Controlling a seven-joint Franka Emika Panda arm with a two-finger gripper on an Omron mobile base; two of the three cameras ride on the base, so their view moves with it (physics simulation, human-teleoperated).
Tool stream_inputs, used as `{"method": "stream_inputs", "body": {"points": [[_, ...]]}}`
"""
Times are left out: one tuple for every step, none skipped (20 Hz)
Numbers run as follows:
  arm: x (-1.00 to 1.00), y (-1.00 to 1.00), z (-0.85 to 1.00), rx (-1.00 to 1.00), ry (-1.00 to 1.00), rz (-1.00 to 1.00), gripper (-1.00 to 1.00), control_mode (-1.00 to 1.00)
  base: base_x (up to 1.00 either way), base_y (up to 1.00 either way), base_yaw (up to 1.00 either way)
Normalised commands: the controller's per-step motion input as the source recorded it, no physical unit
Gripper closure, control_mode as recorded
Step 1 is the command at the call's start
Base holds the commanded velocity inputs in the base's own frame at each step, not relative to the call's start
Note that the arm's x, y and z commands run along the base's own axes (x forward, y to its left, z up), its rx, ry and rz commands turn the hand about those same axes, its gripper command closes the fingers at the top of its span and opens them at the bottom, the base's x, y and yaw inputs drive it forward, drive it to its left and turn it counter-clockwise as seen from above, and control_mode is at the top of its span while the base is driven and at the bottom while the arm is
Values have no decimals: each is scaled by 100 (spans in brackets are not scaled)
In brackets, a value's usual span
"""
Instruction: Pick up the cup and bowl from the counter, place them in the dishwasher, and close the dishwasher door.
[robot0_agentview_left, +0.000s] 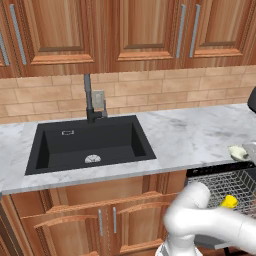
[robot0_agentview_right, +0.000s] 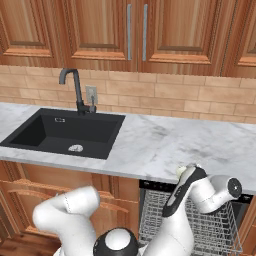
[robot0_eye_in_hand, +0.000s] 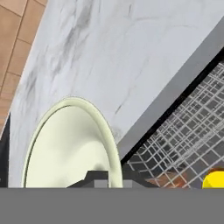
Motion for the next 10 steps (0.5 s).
{"method": "stream_inputs", "body": {"points": [[-75,0,0,0,-7,0,100,-100,0,0,0],[-73,0,0,0,-7,0,100,-100,0,0,0],[-73,0,0,0,-7,0,100,-100,0,0,0],[-74,0,0,0,-7,0,100,-100,0,0,0],[-74,0,0,0,-7,0,100,-100,0,0,0],[-74,0,0,0,-7,0,100,-100,0,0,0],[-74,0,0,0,-7,0,100,-100,0,0,0],[-70,0,0,0,-6,0,100,-100,0,0,0],[-68,0,-2,0,-5,0,100,-100,0,0,0],[-61,0,-9,0,-3,0,100,-100,0,0,0]]}}
